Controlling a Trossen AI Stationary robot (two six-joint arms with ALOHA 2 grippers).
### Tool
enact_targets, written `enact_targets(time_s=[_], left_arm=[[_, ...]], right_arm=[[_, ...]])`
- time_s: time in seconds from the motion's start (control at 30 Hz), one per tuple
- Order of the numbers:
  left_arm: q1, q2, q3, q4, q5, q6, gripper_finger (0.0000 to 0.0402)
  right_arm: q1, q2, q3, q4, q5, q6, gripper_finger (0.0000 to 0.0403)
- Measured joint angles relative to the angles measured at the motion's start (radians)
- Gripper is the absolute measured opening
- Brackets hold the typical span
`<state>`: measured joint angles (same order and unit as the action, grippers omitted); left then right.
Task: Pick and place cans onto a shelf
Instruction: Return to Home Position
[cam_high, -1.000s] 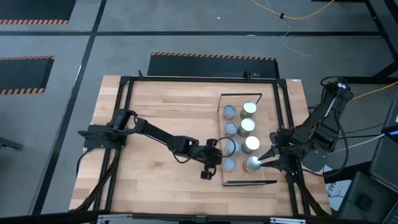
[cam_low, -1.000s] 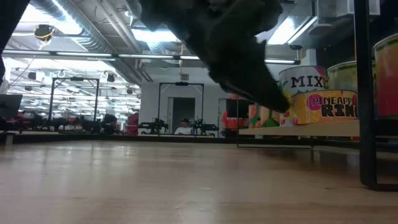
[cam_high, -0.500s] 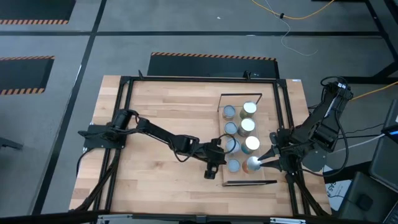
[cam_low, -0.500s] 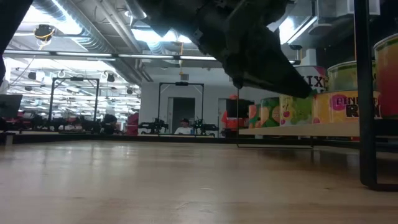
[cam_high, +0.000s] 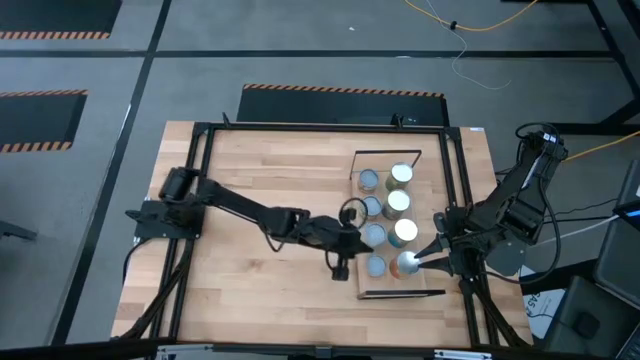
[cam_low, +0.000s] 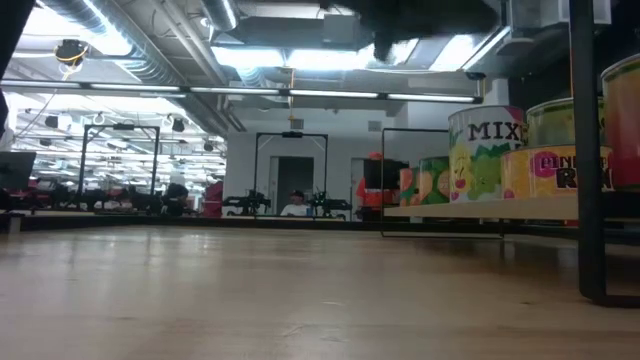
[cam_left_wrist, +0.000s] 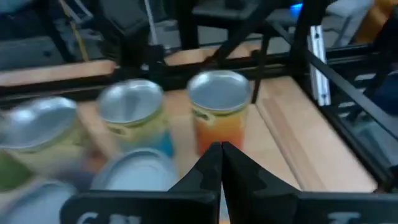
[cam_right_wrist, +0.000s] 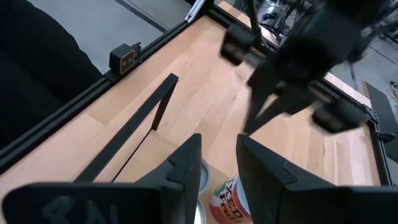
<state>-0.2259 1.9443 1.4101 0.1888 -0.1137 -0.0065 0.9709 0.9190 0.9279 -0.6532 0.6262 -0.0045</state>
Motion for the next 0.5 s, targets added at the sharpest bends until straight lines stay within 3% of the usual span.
enact_targets(time_s=[0.27, 0.5], left_arm=[[0.001, -0.221, -0.001, -0.053, -0.089, 0.12, 0.0001], [-0.006, -0.479, -0.001, -0.211, -0.183, 0.209, 0.0001]], right_arm=[[0.0, 0.0, 0.0, 0.044, 0.001, -0.004, 0.0105], [0.0, -0.047, 0.008, 0.051, 0.001, -0.006, 0.0105]])
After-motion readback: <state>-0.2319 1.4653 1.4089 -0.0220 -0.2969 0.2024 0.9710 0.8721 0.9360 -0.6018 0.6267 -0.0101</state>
